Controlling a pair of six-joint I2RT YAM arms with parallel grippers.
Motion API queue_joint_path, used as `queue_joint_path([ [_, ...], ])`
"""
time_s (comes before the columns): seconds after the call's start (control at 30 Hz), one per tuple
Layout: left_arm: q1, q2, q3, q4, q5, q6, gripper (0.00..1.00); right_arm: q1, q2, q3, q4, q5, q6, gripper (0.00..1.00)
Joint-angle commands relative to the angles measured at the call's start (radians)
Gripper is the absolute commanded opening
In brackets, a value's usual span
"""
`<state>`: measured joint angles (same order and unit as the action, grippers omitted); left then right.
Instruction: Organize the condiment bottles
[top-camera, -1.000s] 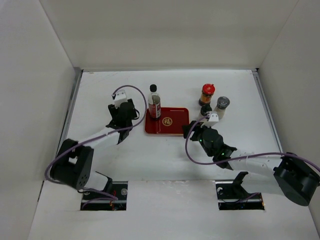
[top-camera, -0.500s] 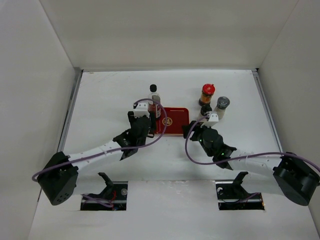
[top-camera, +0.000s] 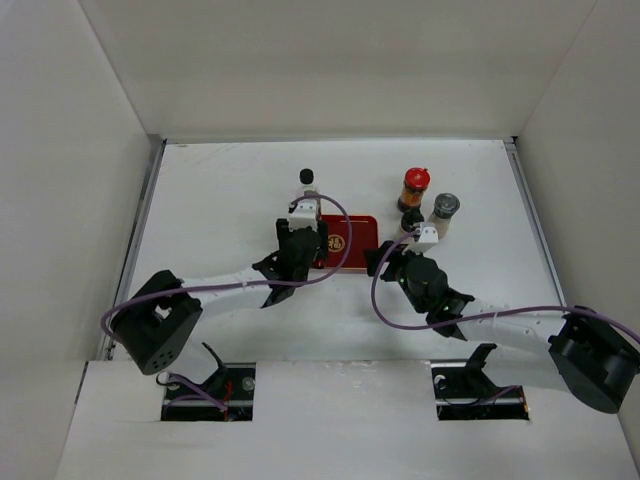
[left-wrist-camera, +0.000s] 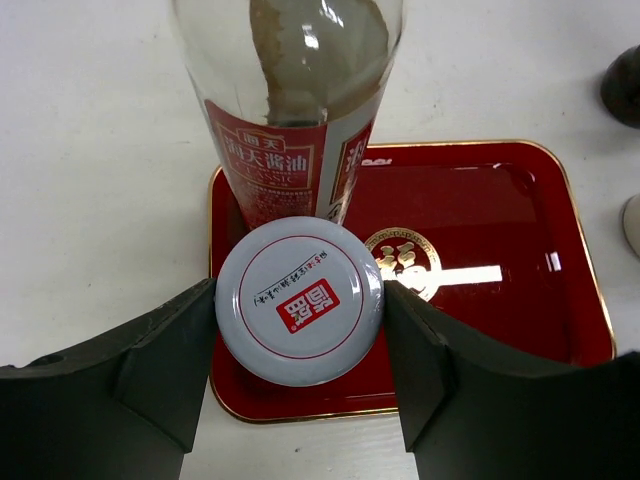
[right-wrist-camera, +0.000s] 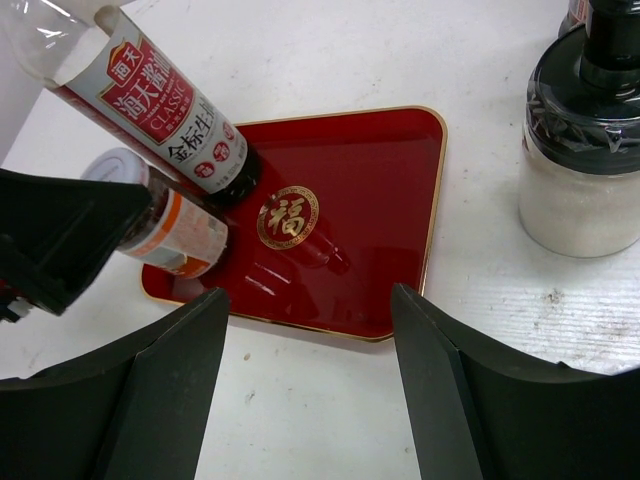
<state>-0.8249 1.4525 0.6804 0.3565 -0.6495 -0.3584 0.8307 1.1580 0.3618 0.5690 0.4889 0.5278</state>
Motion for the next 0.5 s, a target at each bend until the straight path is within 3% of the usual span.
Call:
queue_joint_path([
  [0.0,0.002,-0.008,0.064,0.133,-0.006,0.001,0.34,-0.008,-0.008,0.006,0.054,0.004,-0.008,0.72],
  [0.2,-0.01,0.022,0.061,0.099,-0.039,-0.001,0.4,-0.008,0.005,0.02,0.045,0.0,-0.014,0.84],
  [0.33,-0.015,0.026,0.047,0.116,-0.044,0.001,0.62,-0.006,-0.018,0.038,0.025,0.004,-0.038,0.95],
  [0.47,-0.003,-0.027,0.013,0.134,-0.041,0.003,0.8,-0.009,-0.075,0.058,-0.021,0.004,-0.032,0.97],
])
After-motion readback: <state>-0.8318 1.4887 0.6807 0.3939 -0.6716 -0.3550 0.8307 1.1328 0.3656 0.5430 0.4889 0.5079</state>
